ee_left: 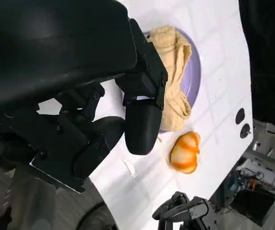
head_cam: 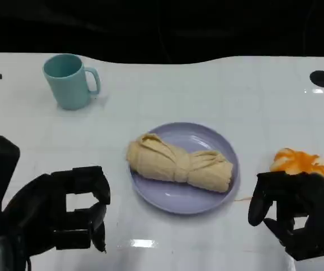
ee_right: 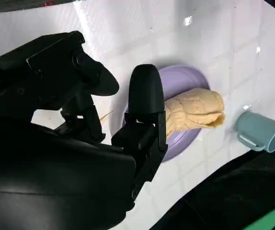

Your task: Grasp the towel on the left side of the plate with the left hand and place it into the plate.

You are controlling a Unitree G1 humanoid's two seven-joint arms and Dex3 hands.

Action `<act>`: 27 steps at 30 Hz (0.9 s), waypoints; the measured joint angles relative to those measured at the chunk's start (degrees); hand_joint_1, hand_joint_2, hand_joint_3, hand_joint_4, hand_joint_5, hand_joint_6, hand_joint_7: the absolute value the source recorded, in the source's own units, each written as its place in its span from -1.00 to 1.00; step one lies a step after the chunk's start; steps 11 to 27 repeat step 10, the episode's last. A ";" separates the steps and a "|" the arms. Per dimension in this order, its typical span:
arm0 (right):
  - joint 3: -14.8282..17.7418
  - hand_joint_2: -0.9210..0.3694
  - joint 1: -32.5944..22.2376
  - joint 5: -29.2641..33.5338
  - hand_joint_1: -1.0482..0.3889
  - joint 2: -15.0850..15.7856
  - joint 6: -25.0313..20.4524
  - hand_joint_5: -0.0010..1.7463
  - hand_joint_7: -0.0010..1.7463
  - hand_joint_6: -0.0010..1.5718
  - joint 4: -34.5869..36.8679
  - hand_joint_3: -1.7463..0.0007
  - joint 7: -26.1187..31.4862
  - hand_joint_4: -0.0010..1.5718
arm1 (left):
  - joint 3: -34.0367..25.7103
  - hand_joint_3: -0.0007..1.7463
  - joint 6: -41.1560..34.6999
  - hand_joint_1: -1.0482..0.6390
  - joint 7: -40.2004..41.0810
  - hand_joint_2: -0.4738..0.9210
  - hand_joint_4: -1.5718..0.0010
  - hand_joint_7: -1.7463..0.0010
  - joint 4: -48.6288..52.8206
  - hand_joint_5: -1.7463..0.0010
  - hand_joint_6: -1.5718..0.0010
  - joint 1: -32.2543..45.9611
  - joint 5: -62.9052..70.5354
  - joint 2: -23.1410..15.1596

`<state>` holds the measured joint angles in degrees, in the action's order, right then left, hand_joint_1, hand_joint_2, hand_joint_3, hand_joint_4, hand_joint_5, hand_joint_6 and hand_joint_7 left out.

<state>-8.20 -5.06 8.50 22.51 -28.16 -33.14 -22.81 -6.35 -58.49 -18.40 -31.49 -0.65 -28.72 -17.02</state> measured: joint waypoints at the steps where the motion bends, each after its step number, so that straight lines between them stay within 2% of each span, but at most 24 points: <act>1: 0.13 -0.45 0.00 -0.11 0.49 0.00 0.28 1.00 0.64 -0.11 0.08 -0.24 -0.01 -0.05 | 0.36 0.57 0.17 0.19 0.22 0.42 -0.15 -0.89 0.49 -1.00 0.01 -0.28 0.40 -0.02; 27: 0.37 -0.45 -0.02 -0.21 0.50 0.01 1.28 1.00 0.65 -0.11 0.55 -0.24 -0.01 -0.07 | 1.56 0.54 1.18 0.19 0.44 0.44 -0.12 -0.87 1.26 -1.00 0.01 -0.63 1.51 -0.20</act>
